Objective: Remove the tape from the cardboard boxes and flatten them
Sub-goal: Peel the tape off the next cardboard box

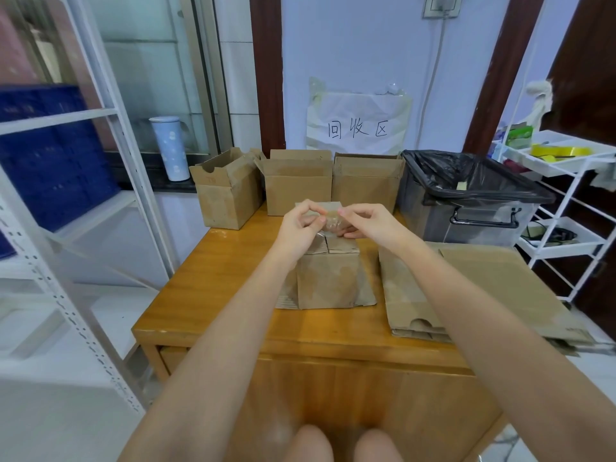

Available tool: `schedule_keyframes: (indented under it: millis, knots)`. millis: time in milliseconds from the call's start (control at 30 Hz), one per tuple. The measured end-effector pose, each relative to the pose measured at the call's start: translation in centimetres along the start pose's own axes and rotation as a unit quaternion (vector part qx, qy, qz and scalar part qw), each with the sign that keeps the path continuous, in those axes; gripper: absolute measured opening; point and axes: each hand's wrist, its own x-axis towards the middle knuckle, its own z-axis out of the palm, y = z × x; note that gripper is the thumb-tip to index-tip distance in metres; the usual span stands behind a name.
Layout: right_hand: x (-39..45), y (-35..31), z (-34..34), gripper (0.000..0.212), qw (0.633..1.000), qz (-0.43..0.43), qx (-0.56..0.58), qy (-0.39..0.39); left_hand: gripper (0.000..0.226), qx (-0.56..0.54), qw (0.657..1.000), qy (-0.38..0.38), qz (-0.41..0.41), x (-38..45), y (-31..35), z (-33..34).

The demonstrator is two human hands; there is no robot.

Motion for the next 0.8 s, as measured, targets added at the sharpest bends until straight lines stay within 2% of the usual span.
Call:
schedule_keyframes:
  millis: [167, 300, 467, 600, 800]
  knots:
    - [0.2, -0.3, -0.5, 0.025, 0.999, 0.03, -0.017, -0.019, 0.021, 0.001, 1.0, 0.012, 0.002, -0.1, 0.3, 0.1]
    - [0.2, 0.0, -0.3, 0.025, 0.998, 0.016, -0.05, -0.024, 0.022, -0.026, 0.999, 0.025, -0.012, -0.1, 0.3, 0.4]
    - [0.2, 0.1, 0.0, 0.019, 1.0, 0.0, -0.022, 0.019, 0.006, -0.001, 1.0, 0.016, -0.006, 0.2, 0.0, 0.6]
    - [0.2, 0.4, 0.5, 0.017, 0.998, -0.011, -0.018, 0.057, 0.022, 0.059, 0.998, 0.007, 0.003, 0.5, -0.6, 0.7]
    - [0.4, 0.8, 1.2, 0.021, 0.994, -0.005, 0.009, 0.109, 0.009, 0.101, 0.994, 0.042, 0.021, 0.9, -0.7, 0.6]
